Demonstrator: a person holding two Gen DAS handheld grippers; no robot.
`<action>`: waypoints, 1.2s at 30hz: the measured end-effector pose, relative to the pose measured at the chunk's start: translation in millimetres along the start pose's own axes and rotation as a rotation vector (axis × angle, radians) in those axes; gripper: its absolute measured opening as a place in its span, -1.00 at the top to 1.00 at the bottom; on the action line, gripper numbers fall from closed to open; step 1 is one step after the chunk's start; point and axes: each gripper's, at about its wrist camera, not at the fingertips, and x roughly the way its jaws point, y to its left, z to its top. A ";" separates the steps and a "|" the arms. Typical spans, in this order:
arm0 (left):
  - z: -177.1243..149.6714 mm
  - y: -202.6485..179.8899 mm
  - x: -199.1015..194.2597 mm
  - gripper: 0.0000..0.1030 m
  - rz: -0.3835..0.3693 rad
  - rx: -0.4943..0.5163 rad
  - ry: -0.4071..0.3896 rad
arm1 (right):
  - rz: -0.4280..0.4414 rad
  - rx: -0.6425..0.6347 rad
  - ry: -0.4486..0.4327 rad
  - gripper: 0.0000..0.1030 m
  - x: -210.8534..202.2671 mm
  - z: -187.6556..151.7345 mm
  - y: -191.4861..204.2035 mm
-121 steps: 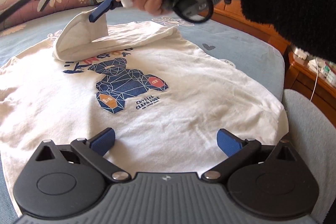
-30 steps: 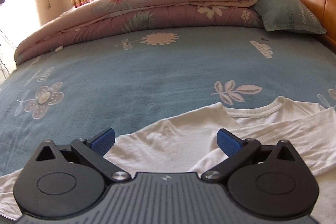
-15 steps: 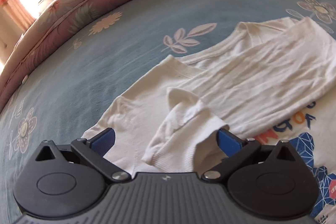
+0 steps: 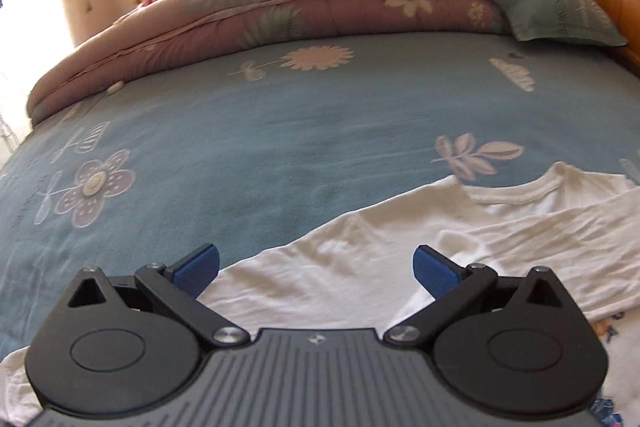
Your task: Fold clothes
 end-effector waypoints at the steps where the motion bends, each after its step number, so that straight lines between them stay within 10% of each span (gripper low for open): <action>1: 0.9 -10.1 -0.8 -0.99 -0.049 0.023 0.003 | -0.001 -0.001 0.004 -1.00 1.1 -0.2 0.1; 6: -5.4 -75.9 20.9 -0.99 -0.149 0.254 0.110 | -0.005 -0.001 0.018 -1.00 4.7 -1.6 -0.3; 11: -22.3 -109.7 47.8 -0.99 -0.065 0.426 0.204 | -0.009 0.004 0.021 -1.00 5.0 -1.5 -1.9; 26: -4.2 33.5 46.3 -0.99 0.284 0.047 0.230 | 0.002 0.023 -0.006 -1.00 -2.5 0.8 -5.1; 36: 5.0 -35.7 35.7 -0.99 -0.194 0.165 0.299 | 0.006 0.017 0.013 -1.00 1.7 -0.5 -3.5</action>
